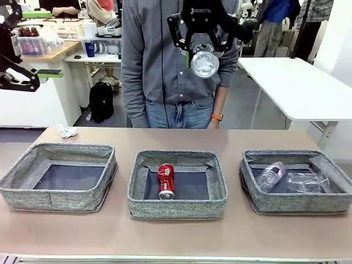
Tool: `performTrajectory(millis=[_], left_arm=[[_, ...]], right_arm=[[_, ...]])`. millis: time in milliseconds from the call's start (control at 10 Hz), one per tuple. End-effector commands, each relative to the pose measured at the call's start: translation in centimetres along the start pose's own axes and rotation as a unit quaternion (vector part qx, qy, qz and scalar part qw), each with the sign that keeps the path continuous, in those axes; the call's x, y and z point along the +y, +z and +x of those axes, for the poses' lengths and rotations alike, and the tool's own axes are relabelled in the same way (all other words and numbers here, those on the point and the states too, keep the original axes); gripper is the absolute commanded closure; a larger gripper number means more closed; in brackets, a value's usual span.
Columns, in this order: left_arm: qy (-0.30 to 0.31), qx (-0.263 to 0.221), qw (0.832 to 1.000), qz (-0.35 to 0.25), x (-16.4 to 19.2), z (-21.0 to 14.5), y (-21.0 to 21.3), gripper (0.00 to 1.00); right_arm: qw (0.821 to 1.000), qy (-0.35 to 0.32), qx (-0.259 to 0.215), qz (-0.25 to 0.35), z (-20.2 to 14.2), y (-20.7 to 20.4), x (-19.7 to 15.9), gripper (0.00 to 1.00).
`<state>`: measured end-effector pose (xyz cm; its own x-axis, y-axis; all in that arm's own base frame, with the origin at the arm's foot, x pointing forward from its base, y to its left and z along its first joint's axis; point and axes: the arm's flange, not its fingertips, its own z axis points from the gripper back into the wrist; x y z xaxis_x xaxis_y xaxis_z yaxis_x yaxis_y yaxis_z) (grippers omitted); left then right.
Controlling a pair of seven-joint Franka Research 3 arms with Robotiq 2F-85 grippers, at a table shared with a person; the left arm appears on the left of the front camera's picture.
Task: Sort the waste into the appropriate baskets.
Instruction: Pick up the waste item pointed out by the person.
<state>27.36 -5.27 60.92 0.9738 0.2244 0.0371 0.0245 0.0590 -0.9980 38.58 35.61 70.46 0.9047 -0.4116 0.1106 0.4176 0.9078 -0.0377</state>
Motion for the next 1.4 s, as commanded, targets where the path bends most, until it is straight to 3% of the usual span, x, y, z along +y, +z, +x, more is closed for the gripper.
performTrajectory(millis=[0, 500, 1300], left_arm=[[0.002, 0.0, 1.0, -0.011, -0.4, -0.1, -0.2, 0.0], [0.002, 0.0, 1.0, -0.011, -0.4, -0.1, -0.2, 0.0], [0.002, 0.0, 1.0, -0.011, -0.4, -0.1, -0.2, 0.0]], right_arm=[[1.0, -0.015, 0.012, -0.008, -0.5, 2.7, 2.5, 0.47], [1.0, 0.005, -0.023, -0.007, 0.3, 6.0, 2.3, 0.47], [1.0, -0.007, -0.012, 0.004, 0.0, 4.6, 1.3, 0.47]])
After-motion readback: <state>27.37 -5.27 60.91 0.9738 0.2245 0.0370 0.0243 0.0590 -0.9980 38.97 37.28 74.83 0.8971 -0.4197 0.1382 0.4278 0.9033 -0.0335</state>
